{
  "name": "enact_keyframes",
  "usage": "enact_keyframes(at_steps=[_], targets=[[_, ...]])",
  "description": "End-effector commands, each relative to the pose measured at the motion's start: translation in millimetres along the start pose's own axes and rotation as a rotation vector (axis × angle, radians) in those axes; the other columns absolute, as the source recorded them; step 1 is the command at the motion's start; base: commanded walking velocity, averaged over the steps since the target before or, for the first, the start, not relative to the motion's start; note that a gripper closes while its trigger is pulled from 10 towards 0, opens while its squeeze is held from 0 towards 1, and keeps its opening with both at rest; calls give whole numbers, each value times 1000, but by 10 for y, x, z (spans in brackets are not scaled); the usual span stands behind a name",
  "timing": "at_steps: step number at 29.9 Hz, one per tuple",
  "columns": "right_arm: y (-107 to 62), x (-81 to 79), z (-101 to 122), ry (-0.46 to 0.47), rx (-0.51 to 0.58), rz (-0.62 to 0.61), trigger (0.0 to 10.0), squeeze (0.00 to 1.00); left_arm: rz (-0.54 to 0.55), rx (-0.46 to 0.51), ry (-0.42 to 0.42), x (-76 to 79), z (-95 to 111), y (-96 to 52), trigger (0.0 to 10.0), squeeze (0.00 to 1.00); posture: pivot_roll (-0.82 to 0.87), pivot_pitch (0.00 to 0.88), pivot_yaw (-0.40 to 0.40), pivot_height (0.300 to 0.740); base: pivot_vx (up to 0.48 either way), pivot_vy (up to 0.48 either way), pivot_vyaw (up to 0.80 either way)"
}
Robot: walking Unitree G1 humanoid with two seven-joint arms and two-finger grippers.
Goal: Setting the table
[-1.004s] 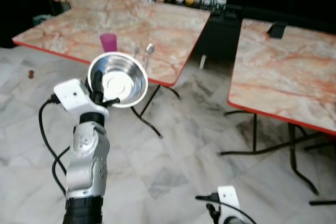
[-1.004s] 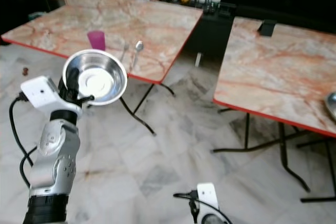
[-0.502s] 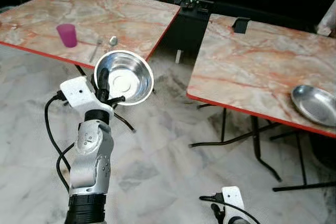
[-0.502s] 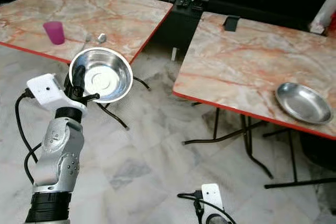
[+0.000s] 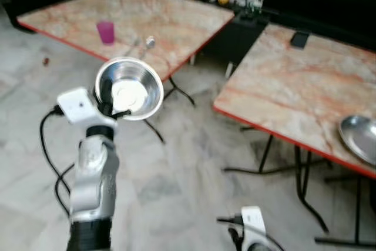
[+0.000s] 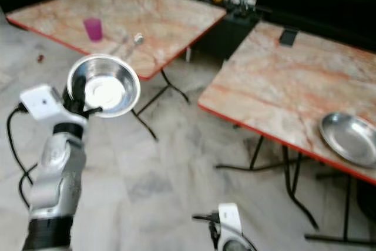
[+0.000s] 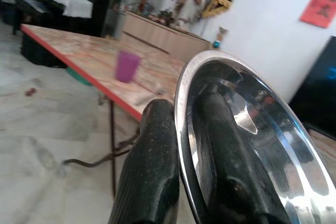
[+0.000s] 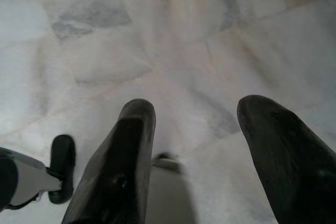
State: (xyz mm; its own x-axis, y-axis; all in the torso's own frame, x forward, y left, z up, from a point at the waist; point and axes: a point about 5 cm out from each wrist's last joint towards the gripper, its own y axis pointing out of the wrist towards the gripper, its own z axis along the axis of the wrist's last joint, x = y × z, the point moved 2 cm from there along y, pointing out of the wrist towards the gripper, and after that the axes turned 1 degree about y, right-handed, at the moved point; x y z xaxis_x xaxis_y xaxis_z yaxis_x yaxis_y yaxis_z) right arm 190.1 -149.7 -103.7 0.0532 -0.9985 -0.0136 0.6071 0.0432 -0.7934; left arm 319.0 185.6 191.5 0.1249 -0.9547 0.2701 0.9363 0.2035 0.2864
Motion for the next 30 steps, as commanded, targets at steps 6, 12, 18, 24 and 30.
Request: enact_keyframes(at_steps=[6, 12, 18, 24, 30], targets=[[-5, 88, 0, 1, -1, -23, 10000, 0, -29, 8, -8, 106, 9, 3, 10000, 0, 78, 0, -104, 740, 0, -308, 0], [-5, 89, 2, 5, -1, -25, 10000, 0, -31, 7, -8, 108, 8, 1, 10000, 0, 78, 0, -105, 740, 0, -307, 0], [-5, 89, -5, 18, -6, -29, 10000, 0, -84, -17, -15, 171, -28, -11, 10000, 0, 74, 0, -100, 740, 0, -307, -500], [-4, 87, -4, 19, -6, -31, 10000, 0, -144, -45, -14, 218, -55, -19, 10000, 0, 77, 0, -100, 740, 0, -307, -800], [-3, 87, -1, 20, -7, -33, 10000, 0, -205, -77, 80, 191, -78, -6, 10000, 0, 78, 0, -99, 740, 0, -277, -788]])
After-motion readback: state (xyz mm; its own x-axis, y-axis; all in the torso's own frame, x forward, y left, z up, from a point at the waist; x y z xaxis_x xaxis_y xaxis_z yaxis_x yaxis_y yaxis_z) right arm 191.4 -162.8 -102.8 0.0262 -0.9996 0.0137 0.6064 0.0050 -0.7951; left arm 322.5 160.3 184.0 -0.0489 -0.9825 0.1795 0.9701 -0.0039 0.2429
